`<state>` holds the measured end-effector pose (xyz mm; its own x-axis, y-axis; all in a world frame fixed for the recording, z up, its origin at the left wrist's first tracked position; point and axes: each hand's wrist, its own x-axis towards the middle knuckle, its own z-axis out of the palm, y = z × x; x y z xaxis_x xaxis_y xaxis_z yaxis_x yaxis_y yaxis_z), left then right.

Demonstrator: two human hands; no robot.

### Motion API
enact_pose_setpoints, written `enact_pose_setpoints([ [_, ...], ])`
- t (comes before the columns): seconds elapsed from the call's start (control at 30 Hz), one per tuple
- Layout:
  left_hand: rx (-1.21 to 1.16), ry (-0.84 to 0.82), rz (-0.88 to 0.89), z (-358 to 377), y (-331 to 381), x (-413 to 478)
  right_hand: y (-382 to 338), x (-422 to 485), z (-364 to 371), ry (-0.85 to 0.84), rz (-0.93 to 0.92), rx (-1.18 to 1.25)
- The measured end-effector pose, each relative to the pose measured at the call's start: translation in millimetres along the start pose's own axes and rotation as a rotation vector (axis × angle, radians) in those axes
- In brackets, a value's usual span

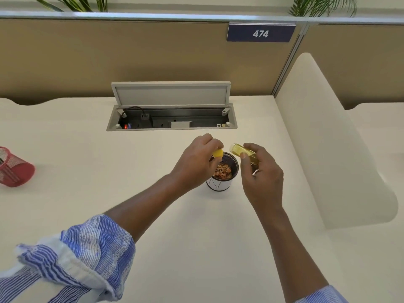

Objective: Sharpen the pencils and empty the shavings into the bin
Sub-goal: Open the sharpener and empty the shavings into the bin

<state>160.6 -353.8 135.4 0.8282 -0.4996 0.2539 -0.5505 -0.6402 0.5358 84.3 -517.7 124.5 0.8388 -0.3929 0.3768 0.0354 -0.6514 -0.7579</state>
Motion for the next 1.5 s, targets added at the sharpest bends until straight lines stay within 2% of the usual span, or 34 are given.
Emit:
enact_pose_setpoints([
  [0.1, -0.041, 0.004, -0.053, 5.1, 0.8, -0.9, -3.5, -5.5, 3.5, 0.039, -0.051, 0.015],
  [0.2, -0.088, -0.002, -0.102, 7.1, 2.6, -0.4, -0.1, -12.4, 8.6, -0.053, -0.126, -0.028],
  [0.53, -0.076, -0.022, -0.174, 10.7, 3.4, 2.5, 3.9, -12.7, 10.5, -0.123, -0.153, -0.121],
  [0.63, -0.096, -0.064, -0.204, 10.9, 2.5, 3.4, 7.1, -14.3, 10.6, -0.148, -0.053, -0.078],
  [0.7, -0.154, -0.088, -0.269, 8.7, 0.4, 5.8, 9.4, -11.7, 10.2, -0.126, 0.126, 0.072],
  [0.77, -0.275, -0.141, -0.362, 5.0, -3.3, 7.6, 11.7, -9.3, 10.3, -0.145, 0.321, 0.260],
  [0.83, -0.460, -0.202, -0.454, 0.9, -6.8, 8.8, 12.8, -7.9, 11.2, -0.163, 0.427, 0.414],
  [1.0, -0.706, -0.283, -0.560, -10.9, -9.4, 15.3, 11.2, -2.5, 12.6, -0.260, 0.414, 0.427],
  [1.13, -0.727, -0.333, -0.568, -15.3, -6.1, 17.9, 7.1, 5.7, 13.3, -0.306, 0.393, 0.431],
  [1.23, -0.714, -0.370, -0.549, -17.1, -3.1, 19.7, 1.8, 12.2, 13.7, -0.365, 0.458, 0.458],
  [1.4, -0.736, -0.318, -0.550, -21.3, 0.3, 23.1, 0.4, 16.8, 9.2, -0.480, 0.532, 0.630],
  [1.5, -0.768, -0.279, -0.550, -20.7, 0.5, 21.7, 1.2, 17.8, 9.7, -0.473, 0.565, 0.670],
])
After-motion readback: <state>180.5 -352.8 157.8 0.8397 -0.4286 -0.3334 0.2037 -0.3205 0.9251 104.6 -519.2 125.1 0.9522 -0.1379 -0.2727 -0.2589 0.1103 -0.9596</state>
